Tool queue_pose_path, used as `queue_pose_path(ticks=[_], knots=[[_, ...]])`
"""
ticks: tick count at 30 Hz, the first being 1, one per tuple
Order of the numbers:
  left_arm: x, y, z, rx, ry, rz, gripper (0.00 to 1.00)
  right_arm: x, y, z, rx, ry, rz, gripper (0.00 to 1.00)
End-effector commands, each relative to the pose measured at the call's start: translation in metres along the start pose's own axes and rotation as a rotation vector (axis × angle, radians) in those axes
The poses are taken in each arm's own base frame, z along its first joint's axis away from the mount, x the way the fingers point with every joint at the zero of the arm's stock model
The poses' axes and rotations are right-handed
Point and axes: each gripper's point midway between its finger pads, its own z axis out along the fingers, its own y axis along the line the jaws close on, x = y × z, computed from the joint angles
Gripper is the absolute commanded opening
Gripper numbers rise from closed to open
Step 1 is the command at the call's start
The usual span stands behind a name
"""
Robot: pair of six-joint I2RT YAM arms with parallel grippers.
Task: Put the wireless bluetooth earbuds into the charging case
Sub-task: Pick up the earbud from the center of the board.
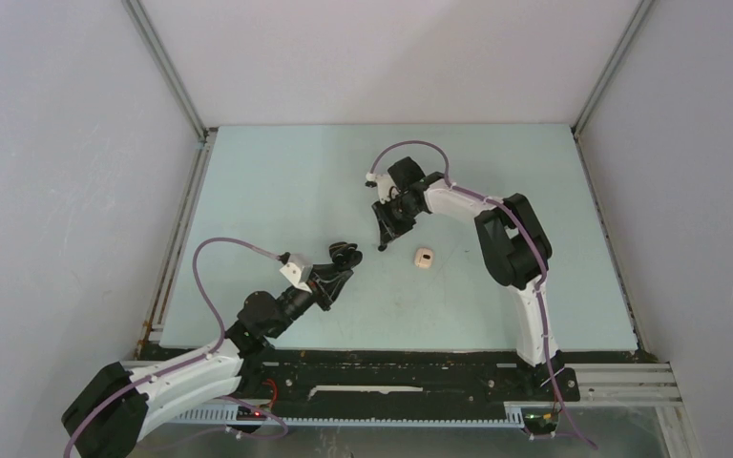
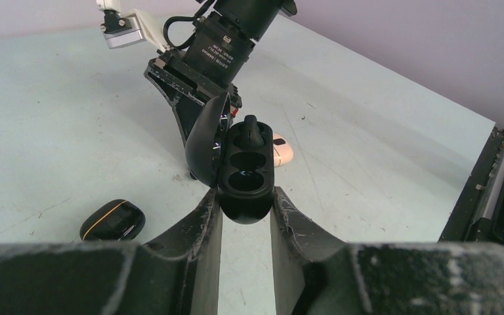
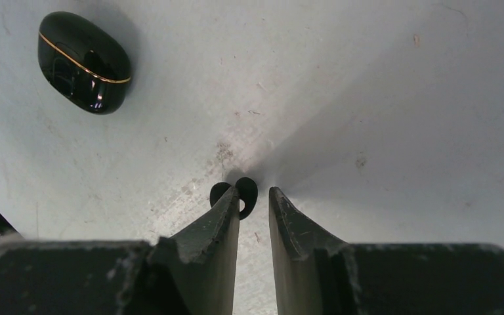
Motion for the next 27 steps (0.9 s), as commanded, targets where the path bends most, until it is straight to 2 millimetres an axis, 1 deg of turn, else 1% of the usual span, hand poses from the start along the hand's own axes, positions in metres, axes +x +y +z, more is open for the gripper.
queue_pose_path(ticks=[1, 6, 10, 16, 22, 27], knots=[[-0.020, -0.004, 0.006, 0.018, -0.059, 0.011, 0.00, -0.013, 0.014, 0.002, -0.062, -0.021, -0.015, 0.26], [-0.020, -0.003, 0.006, 0.017, -0.056, 0.011, 0.00, -0.013, 0.021, 0.003, -0.068, -0.017, -0.034, 0.26], [-0.020, -0.004, 0.006, 0.019, -0.055, 0.011, 0.00, -0.013, 0.026, 0.001, -0.076, -0.018, -0.045, 0.30], [-0.020, -0.005, 0.007, 0.025, -0.053, 0.009, 0.00, -0.009, 0.024, 0.000, -0.059, -0.012, -0.048, 0.34], [-0.020, -0.004, 0.006, 0.022, -0.057, 0.009, 0.00, -0.006, 0.023, 0.002, -0.043, -0.006, -0.057, 0.33], [-0.020, -0.005, 0.006, 0.024, -0.056, 0.009, 0.00, -0.009, 0.022, -0.004, -0.013, -0.016, -0.071, 0.31]])
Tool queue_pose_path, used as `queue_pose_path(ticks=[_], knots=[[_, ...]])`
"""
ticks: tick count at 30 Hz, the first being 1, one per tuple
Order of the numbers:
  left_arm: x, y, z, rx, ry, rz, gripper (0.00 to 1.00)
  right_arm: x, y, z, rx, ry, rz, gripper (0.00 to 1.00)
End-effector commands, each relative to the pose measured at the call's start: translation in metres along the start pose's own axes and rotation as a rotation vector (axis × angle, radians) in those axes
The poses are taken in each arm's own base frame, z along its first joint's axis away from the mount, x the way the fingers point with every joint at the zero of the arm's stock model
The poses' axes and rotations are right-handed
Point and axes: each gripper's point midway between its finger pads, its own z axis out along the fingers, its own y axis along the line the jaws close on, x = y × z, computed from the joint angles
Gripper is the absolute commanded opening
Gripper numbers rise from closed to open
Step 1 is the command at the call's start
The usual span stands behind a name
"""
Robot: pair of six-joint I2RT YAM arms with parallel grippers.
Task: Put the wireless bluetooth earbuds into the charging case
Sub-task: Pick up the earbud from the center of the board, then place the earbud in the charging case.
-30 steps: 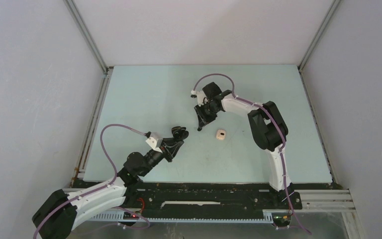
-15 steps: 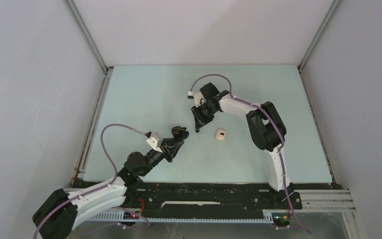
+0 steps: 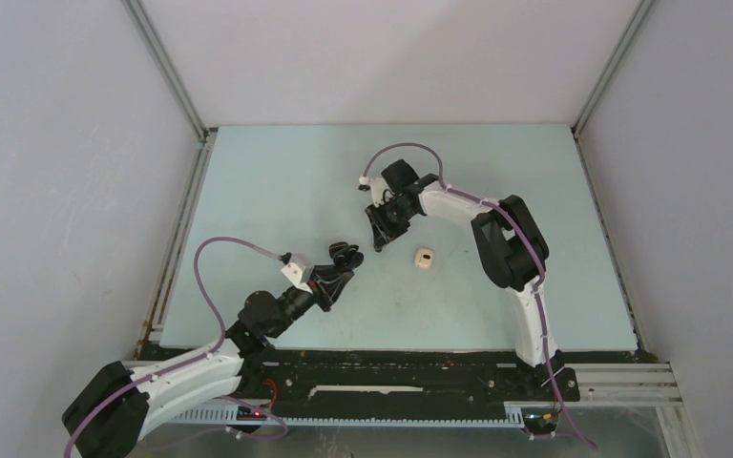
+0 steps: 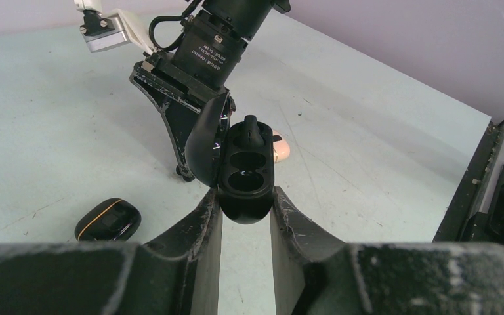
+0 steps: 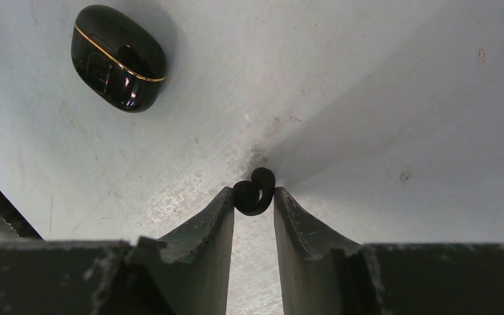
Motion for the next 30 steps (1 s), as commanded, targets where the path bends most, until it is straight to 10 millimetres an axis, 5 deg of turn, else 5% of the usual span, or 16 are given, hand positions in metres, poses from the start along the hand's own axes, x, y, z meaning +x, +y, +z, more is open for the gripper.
queue_pose_path(ticks=[1, 17, 26, 30], knots=[[-0.024, -0.003, 0.006, 0.010, -0.069, 0.009, 0.00, -0.010, 0.001, -0.011, 0.038, -0.034, -0.042, 0.30], [-0.024, -0.003, 0.006, 0.013, -0.068, 0.009, 0.00, -0.019, -0.004, -0.027, 0.079, -0.068, -0.111, 0.07], [-0.024, -0.008, 0.008, 0.036, -0.062, 0.008, 0.00, -0.021, -0.003, -0.112, 0.014, -0.162, -0.231, 0.01], [-0.022, -0.013, 0.010, 0.070, -0.048, 0.010, 0.00, -0.007, 0.014, -0.153, 0.012, -0.164, -0.346, 0.00]])
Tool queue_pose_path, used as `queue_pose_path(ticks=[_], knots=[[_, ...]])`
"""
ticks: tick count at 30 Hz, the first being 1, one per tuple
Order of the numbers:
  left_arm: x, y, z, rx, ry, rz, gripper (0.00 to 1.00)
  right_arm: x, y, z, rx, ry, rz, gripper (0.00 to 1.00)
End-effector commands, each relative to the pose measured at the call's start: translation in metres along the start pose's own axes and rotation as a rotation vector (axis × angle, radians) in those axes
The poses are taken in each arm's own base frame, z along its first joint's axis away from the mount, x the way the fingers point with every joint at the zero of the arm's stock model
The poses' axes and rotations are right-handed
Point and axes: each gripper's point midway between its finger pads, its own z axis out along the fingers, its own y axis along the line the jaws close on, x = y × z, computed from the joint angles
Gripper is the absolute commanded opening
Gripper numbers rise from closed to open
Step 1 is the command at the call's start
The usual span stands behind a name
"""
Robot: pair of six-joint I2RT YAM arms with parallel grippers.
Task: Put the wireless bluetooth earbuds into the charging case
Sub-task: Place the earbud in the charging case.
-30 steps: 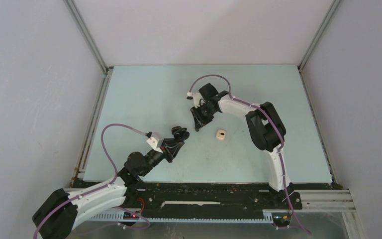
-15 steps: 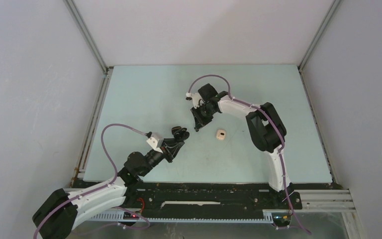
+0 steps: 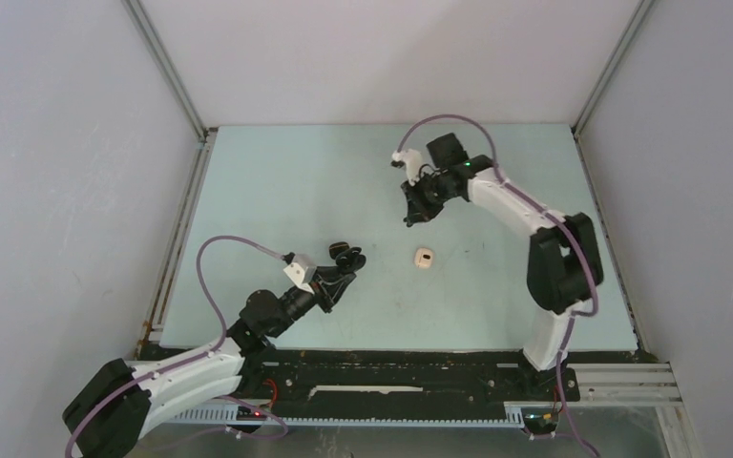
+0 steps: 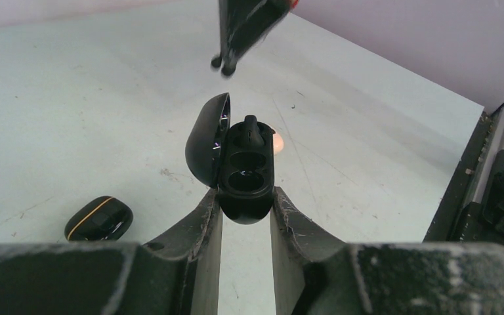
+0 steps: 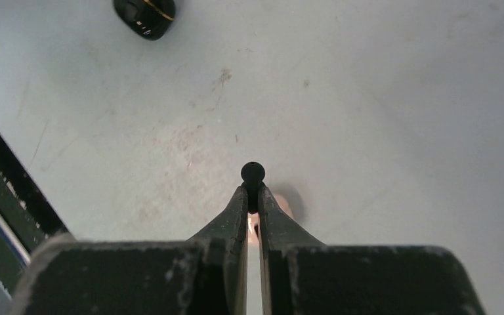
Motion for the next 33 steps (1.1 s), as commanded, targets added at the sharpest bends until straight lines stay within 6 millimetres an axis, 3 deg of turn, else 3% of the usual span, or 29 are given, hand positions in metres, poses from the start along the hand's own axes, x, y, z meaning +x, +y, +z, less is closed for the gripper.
queue_pose_path(ticks=[1, 3, 8, 11, 16, 25, 33], knots=[[-0.025, -0.012, 0.010, 0.062, -0.056, 0.013, 0.00, -0.009, 0.036, -0.063, -0.048, -0.056, -0.225, 0.00], [-0.023, -0.018, 0.011, 0.095, -0.043, 0.017, 0.00, -0.005, 0.061, -0.089, -0.068, -0.057, -0.369, 0.00], [-0.014, -0.040, 0.015, 0.228, 0.013, 0.026, 0.00, 0.019, 0.118, -0.122, -0.130, -0.046, -0.683, 0.01], [-0.009, -0.054, 0.017, 0.315, 0.044, 0.020, 0.00, 0.029, 0.144, -0.128, -0.159, -0.020, -0.760, 0.01], [-0.003, -0.073, 0.017, 0.434, 0.069, -0.002, 0.00, 0.037, 0.184, -0.122, -0.227, 0.004, -0.829, 0.01], [0.003, -0.092, 0.015, 0.553, 0.104, -0.025, 0.00, 0.035, 0.211, -0.097, -0.270, 0.056, -0.848, 0.01], [0.003, -0.099, 0.014, 0.591, 0.114, -0.034, 0.00, 0.028, 0.218, -0.084, -0.262, 0.084, -0.861, 0.00]])
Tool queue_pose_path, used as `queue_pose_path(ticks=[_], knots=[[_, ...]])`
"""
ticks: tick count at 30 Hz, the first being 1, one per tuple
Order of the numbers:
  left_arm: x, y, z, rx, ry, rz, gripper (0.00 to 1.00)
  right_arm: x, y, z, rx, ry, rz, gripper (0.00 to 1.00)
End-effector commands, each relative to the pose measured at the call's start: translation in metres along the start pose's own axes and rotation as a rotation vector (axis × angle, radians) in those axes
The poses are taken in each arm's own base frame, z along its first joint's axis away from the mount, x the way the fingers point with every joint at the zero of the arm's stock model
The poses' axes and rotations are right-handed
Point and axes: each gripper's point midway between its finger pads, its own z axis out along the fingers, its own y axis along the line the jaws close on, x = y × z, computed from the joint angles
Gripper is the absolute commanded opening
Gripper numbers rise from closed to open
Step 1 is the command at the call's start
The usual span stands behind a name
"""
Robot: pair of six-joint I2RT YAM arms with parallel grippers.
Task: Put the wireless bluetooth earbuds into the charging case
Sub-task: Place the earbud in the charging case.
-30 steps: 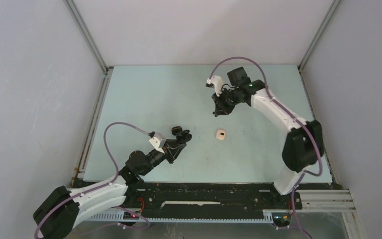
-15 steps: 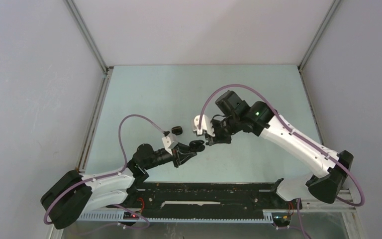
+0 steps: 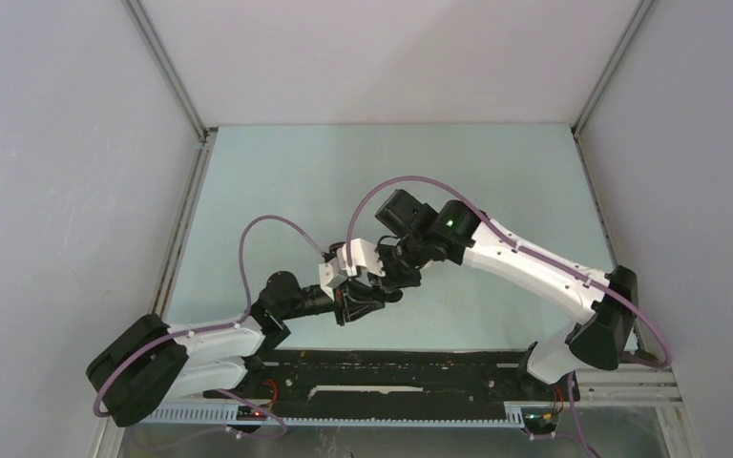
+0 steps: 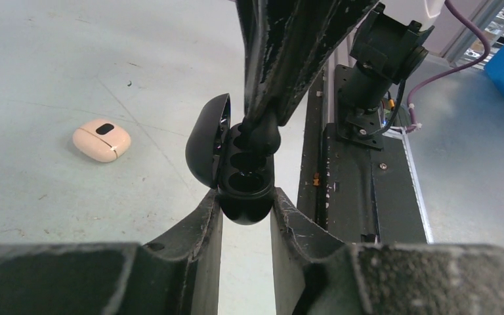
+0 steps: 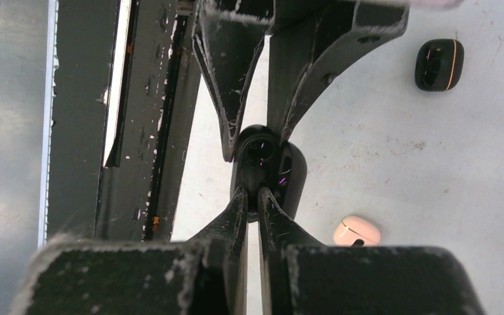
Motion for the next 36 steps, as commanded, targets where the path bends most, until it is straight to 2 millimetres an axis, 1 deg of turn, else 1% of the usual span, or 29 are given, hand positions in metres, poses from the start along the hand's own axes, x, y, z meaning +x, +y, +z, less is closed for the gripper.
queue_pose_path(ticks=[1, 7, 12, 27, 31, 36], knots=[[-0.023, -0.009, 0.007, 0.059, -0.057, 0.038, 0.00, -0.019, -0.006, -0.006, 0.030, -0.020, -0.018, 0.00], [-0.025, -0.012, 0.007, 0.069, -0.060, 0.041, 0.00, -0.021, -0.003, 0.001, 0.012, -0.006, -0.025, 0.01], [-0.026, -0.013, 0.006, 0.072, -0.064, 0.043, 0.00, -0.020, -0.002, 0.006, 0.005, 0.014, -0.031, 0.01], [-0.026, -0.012, 0.006, 0.068, -0.066, 0.044, 0.00, -0.005, -0.003, 0.011, 0.009, 0.087, -0.040, 0.01], [-0.026, -0.013, 0.006, 0.069, -0.065, 0.046, 0.00, -0.005, -0.003, 0.014, 0.011, 0.076, -0.035, 0.07], [-0.025, -0.013, 0.006, 0.069, -0.063, 0.044, 0.00, -0.010, -0.006, 0.016, 0.028, 0.065, -0.028, 0.19]])
